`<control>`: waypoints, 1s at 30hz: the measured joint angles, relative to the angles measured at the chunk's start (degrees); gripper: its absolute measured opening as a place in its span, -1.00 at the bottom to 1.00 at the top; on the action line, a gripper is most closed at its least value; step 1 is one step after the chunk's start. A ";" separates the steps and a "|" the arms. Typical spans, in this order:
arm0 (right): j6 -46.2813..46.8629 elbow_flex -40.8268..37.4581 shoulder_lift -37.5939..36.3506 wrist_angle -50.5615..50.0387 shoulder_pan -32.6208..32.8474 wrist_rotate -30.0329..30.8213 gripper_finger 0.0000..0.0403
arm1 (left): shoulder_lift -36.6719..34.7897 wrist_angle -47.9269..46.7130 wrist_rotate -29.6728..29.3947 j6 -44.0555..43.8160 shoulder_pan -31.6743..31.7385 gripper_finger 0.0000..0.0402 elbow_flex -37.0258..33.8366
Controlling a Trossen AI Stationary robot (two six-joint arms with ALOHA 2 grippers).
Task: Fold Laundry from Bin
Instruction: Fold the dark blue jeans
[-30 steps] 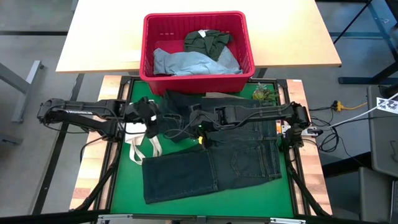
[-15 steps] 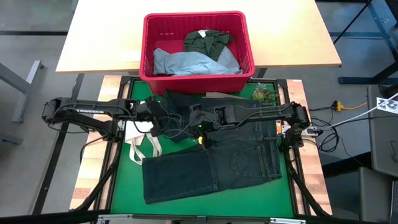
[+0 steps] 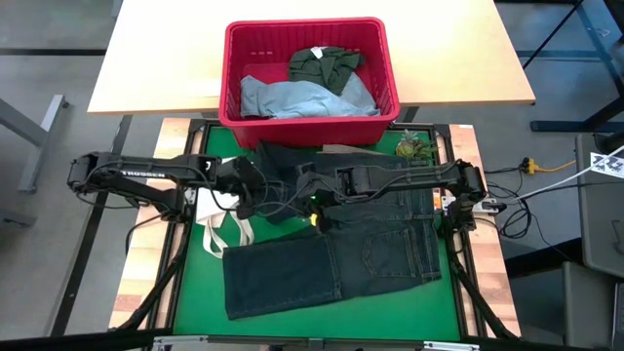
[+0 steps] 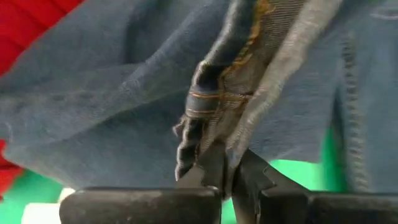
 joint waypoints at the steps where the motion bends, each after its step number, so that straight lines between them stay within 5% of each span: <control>1: 0.00 0.00 0.02 0.64 0.00 0.03 -0.90 | -0.12 -1.79 0.67 -1.31 -0.22 -0.96 1.29; 14: -3.19 0.02 0.02 28.58 -0.09 0.46 -0.89 | -0.59 -36.04 -1.64 -19.77 -7.71 -0.99 31.75; 23: -2.64 0.15 -0.38 45.07 -1.69 0.37 -0.89 | -0.62 -38.74 -8.72 -21.85 -9.90 -1.00 51.47; 30: 2.80 5.06 -0.49 45.59 -3.95 -5.76 -0.89 | -0.57 -40.73 -9.69 -24.00 -9.94 -1.00 61.05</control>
